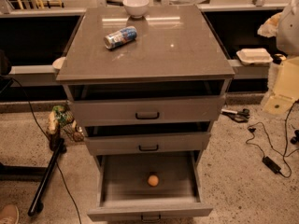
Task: Pick orange from bottom drawer and place on counter
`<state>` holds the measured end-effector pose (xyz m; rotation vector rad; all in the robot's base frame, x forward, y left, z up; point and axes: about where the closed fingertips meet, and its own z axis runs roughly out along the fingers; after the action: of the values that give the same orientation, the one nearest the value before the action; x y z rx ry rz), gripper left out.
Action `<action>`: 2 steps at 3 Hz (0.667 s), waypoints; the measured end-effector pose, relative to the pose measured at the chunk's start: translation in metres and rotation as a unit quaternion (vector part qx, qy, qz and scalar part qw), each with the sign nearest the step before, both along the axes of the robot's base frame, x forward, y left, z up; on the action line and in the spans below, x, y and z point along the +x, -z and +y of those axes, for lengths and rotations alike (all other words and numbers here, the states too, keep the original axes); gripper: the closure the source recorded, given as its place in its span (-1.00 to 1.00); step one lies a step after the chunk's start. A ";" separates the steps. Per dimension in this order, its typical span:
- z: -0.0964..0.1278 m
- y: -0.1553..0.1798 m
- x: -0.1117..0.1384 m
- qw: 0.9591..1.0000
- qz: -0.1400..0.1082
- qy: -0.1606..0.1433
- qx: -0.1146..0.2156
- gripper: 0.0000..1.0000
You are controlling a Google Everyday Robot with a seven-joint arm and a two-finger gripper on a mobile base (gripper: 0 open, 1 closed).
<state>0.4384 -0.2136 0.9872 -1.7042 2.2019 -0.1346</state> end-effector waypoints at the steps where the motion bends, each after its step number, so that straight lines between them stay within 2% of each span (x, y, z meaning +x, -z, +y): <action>1: 0.000 0.000 0.000 1.000 0.000 0.000 0.000 -1.00; 2: -0.001 0.037 0.003 1.000 0.006 0.006 0.028 -1.00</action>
Offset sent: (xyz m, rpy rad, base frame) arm 0.0132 -0.0076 -0.1494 0.2289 0.0638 -0.0476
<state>0.4412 -0.2151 0.9505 -1.6667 2.2036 -0.0641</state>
